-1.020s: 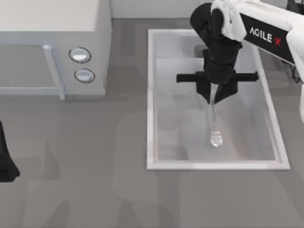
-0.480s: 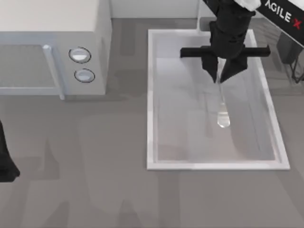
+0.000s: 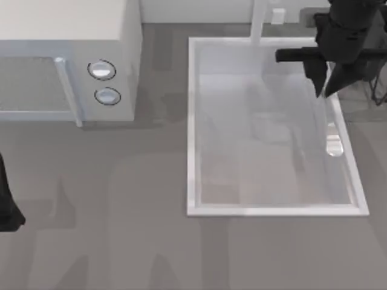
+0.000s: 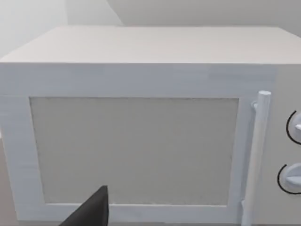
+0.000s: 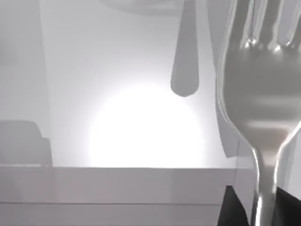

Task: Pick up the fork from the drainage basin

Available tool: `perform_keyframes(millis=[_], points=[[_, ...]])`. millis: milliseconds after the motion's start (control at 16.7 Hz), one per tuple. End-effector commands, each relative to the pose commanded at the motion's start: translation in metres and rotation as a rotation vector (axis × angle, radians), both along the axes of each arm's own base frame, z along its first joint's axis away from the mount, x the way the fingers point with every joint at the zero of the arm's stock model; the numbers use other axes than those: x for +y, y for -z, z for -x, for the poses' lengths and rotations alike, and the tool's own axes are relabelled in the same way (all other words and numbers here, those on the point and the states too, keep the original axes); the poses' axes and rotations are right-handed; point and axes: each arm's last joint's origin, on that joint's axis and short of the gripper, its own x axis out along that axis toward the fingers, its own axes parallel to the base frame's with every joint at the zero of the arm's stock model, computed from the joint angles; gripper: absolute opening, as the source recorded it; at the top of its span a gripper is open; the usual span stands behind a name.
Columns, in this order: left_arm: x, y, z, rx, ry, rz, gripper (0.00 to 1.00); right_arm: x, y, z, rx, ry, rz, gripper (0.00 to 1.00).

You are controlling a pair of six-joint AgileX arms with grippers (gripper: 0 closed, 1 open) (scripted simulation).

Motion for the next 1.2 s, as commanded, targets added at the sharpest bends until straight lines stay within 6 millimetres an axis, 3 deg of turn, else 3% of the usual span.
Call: perform_keyframes(millis=[300,540,720,1020,1200], points=[[0.000,0.000,0.000,0.000,0.000,0.000,1.00,-0.084,-0.033,0.060,0.042,0.003,0.005,0.00],[0.000,0.000,0.000,0.000,0.000,0.000,1.00,-0.128,-0.046,0.110,0.044,0.005,0.000,0.00],[0.000,0.000,0.000,0.000,0.000,0.000,1.00,-0.140,-0.048,0.124,0.041,0.006,-0.002,0.00],[0.000,0.000,0.000,0.000,0.000,0.000,1.00,-0.138,-0.047,0.123,0.044,0.003,-0.001,0.00],[0.000,0.000,0.000,0.000,0.000,0.000,1.00,-0.138,-0.028,0.121,0.047,0.004,-0.001,0.00]])
